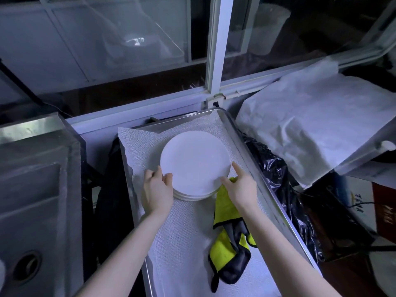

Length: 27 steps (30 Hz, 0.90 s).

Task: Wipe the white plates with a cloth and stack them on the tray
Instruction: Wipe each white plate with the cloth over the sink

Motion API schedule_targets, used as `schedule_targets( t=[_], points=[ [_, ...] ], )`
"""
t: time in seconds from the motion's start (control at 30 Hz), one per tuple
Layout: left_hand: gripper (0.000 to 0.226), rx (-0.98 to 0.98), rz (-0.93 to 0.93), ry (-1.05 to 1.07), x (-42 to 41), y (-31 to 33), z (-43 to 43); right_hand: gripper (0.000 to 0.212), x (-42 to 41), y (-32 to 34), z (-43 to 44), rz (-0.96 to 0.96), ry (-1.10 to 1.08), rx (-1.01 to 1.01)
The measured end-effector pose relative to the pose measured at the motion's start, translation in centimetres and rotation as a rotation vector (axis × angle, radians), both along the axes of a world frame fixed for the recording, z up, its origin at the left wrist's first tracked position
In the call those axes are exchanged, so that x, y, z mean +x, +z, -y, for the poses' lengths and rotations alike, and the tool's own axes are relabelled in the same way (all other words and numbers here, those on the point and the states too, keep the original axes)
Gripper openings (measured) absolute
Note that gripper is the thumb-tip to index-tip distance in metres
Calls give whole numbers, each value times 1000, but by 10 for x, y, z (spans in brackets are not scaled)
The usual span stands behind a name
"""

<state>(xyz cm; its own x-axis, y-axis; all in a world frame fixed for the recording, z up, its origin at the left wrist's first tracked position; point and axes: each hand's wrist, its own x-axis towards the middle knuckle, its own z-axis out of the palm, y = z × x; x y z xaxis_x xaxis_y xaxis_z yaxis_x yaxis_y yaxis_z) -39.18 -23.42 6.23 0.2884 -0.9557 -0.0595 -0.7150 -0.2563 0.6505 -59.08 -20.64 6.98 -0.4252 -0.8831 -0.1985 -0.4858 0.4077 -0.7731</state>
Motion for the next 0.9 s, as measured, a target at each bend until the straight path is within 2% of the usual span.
schedule_targets(
  t=[0.17,0.37,0.5,0.67,0.9],
  points=[
    [47,-26,-111,-36,27,8,-8,42,8,16,-20,-32,-104,-105],
    [23,-79,-360,109,85,23,-33,21,65,53,-33,84,71,-153],
    [15,-112,-404,174,140,29,-57,15,125,87,-40,122,208,-207],
    [13,-172,-439,222,229,34,-102,7,216,113,-58,101,343,-295],
    [23,-163,-513,433,417,19,-214,11,379,109,-96,-24,598,-248]
  ],
)
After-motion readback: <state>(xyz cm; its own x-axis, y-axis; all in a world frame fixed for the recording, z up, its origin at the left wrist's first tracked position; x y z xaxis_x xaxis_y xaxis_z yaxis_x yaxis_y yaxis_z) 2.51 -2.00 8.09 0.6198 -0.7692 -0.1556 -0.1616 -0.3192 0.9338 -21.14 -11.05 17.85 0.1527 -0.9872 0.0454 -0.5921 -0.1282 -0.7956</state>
